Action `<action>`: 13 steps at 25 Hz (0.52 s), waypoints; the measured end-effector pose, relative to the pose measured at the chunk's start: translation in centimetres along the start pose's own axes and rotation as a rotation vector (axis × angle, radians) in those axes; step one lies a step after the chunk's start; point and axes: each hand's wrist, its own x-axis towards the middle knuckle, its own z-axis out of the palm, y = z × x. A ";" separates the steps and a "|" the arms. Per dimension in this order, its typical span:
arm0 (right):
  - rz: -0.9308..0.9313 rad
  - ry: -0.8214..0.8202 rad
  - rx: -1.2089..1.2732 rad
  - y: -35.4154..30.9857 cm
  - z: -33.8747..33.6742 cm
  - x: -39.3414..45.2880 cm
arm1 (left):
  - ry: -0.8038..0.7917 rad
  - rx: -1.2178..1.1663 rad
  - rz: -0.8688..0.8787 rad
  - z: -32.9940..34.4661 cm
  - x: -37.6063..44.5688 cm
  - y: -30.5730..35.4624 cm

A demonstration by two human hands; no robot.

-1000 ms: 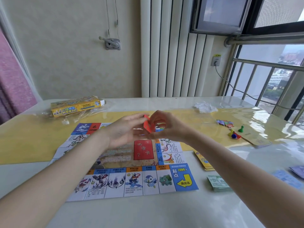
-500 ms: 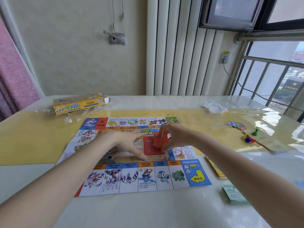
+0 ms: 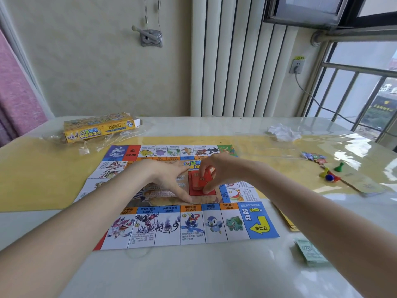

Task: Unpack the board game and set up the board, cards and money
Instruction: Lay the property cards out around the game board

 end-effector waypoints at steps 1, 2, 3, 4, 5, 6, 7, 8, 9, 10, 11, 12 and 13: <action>-0.001 0.000 0.014 0.0 0.0 0.0 | 0.006 0.001 -0.002 0.0 0.0 0.1; -0.001 0.000 0.026 0.1 0.1 0.1 | 0.015 -0.001 -0.004 0.0 0.0 0.1; 0.001 0.001 0.031 0.1 0.2 0.1 | 0.025 -0.009 -0.004 0.0 0.0 0.1; 0.006 0.002 0.028 0.1 0.3 0.1 | 0.035 -0.026 -0.002 -0.1 0.0 0.1; 0.013 0.002 0.024 0.1 0.3 0.2 | 0.047 -0.051 0.003 -0.2 -0.1 0.1; 0.019 0.001 0.028 0.1 0.4 0.2 | 0.063 -0.087 0.012 -0.3 -0.3 0.0; 0.021 0.000 0.038 0.1 0.6 0.2 | 0.091 -0.134 0.025 -0.4 -0.6 0.0; 0.019 0.003 0.056 0.0 0.6 0.1 | 0.131 -0.190 0.036 -0.6 -1.0 0.1; 0.019 0.014 0.081 0.0 0.4 -0.1 | 0.181 -0.247 0.047 -0.9 -1.4 0.3; 0.019 0.034 0.110 -0.1 0.0 -0.4 | 0.242 -0.292 0.057 -1.1 -1.7 0.5; 0.019 0.066 0.127 -0.2 -0.7 -0.9 | 0.314 -0.309 0.068 -1.3 -2.0 0.9; 0.016 0.103 0.120 -0.2 -1.6 -1.4 | 0.389 -0.304 0.084 -1.5 -2.2 1.3; 0.017 0.136 0.100 0.0 -2.5 -2.1 | 0.459 -0.299 0.111 -1.6 -2.2 2.0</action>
